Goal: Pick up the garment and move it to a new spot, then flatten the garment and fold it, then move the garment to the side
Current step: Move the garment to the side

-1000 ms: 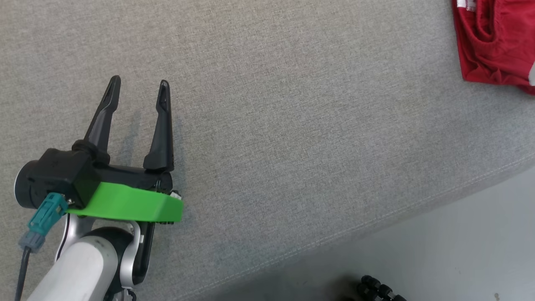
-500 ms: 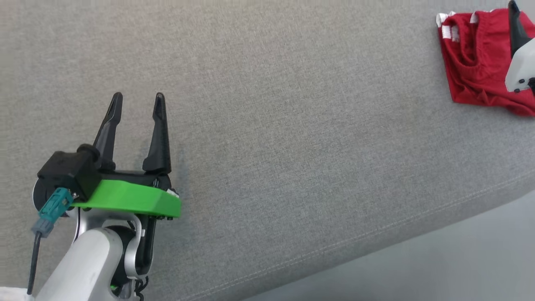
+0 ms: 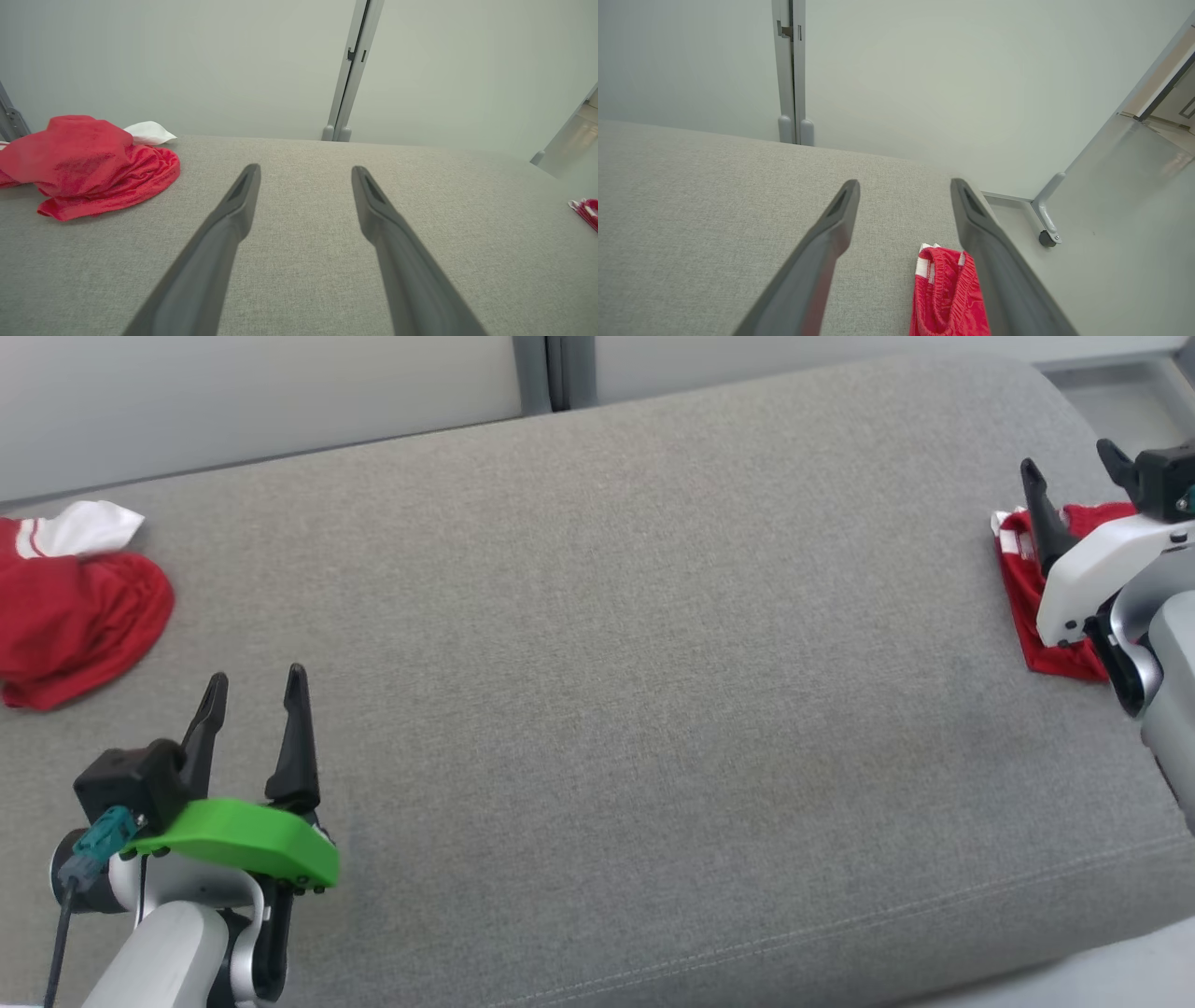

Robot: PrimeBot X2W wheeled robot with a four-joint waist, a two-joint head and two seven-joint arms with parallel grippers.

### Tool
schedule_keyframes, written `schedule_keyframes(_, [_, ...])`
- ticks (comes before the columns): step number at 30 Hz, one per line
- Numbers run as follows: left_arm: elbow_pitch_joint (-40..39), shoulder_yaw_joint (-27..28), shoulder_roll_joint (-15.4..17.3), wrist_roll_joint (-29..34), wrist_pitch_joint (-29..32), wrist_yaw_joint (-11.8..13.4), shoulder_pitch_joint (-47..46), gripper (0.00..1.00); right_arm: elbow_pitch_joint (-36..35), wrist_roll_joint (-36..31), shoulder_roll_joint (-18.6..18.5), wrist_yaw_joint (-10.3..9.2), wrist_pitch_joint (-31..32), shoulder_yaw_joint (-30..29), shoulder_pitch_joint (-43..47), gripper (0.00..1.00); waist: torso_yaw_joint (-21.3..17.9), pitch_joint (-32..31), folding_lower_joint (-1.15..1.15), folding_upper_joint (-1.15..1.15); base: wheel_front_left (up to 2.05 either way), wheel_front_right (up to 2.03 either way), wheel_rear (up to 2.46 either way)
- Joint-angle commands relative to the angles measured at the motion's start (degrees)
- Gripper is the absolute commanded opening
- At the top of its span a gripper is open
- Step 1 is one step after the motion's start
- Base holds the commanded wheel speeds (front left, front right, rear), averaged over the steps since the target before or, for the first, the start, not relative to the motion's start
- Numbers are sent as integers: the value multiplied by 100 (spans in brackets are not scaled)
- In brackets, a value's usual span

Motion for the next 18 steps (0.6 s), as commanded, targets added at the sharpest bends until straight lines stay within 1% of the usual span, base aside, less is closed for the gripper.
schedule_keyframes(1, [50,13,71,-45,-19,-35,140,100,-30,78,46,-8,-14,-42,149,100,471,-575,0,0,0,0,0])
schedule_keyframes(5, [164,70,175,-111,-87,-63,383,100,-132,173,171,-7,-17,-225,478,100,618,-755,0,0,0,0,0])
schedule_keyframes(8, [202,116,212,-168,-154,-108,560,100,-364,199,261,-8,-19,-377,743,100,700,-823,0,0,0,0,0])
schedule_keyframes(10, [219,148,230,-187,-215,-96,681,100,-559,118,303,-8,-20,-499,945,100,737,-862,0,0,0,0,0])
schedule_keyframes(14, [192,183,274,-194,-303,-68,915,100,-992,31,499,-8,-20,-813,1420,100,783,-930,0,0,0,0,0])
schedule_keyframes(18, [100,248,244,-226,-371,25,1168,100,-1441,-118,696,-8,-20,-1182,1949,100,794,-982,0,0,0,0,0])
